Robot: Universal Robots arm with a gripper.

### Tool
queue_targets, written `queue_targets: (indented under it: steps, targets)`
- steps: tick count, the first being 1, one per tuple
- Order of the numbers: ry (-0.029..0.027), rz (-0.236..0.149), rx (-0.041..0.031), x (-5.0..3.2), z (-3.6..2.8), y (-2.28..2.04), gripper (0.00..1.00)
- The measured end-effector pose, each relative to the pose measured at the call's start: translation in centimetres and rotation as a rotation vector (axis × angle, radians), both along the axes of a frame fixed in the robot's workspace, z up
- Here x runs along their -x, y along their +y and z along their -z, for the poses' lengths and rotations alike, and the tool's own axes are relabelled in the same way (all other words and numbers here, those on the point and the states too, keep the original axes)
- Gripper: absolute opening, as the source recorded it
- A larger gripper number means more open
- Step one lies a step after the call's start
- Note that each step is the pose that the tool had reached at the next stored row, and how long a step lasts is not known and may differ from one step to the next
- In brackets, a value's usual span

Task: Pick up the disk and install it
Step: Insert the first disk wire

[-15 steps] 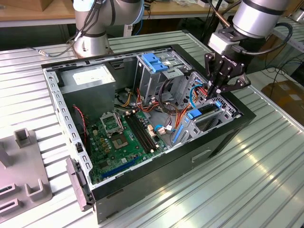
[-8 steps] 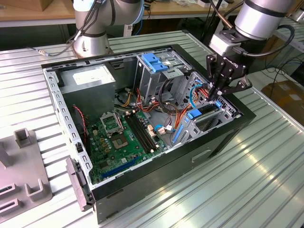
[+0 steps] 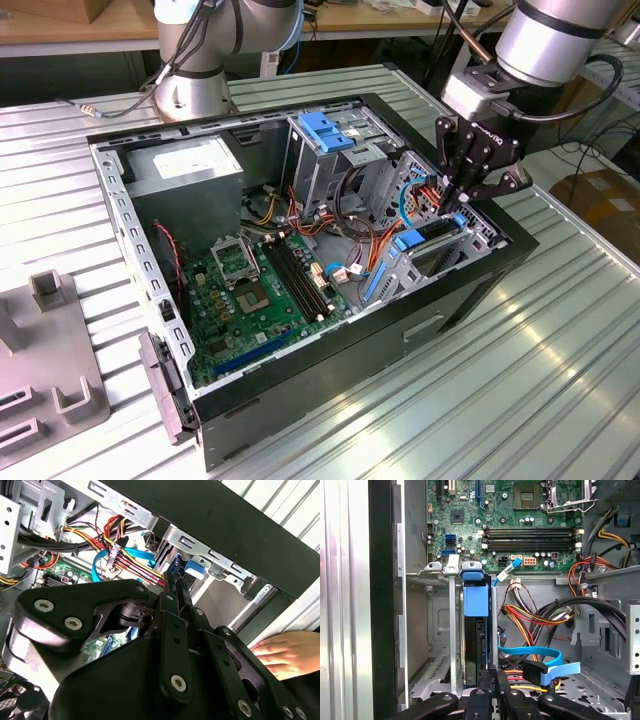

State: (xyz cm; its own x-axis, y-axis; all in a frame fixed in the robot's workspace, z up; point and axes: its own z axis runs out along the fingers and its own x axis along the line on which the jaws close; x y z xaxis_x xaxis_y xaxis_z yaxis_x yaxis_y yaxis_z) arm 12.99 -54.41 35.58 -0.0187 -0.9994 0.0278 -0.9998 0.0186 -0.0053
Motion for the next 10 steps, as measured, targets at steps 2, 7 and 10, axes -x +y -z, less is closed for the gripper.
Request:
queue_targets:
  steps: [2, 7, 10]
  targets:
    - [0.0000, 0.000, 0.0001, 0.01, 0.00, 0.00, 0.16]
    - [0.0000, 0.000, 0.0000, 0.03, 0.01, 0.00, 0.16]
    - [0.0000, 0.000, 0.0001, 0.21, 0.12, 0.00, 0.16]
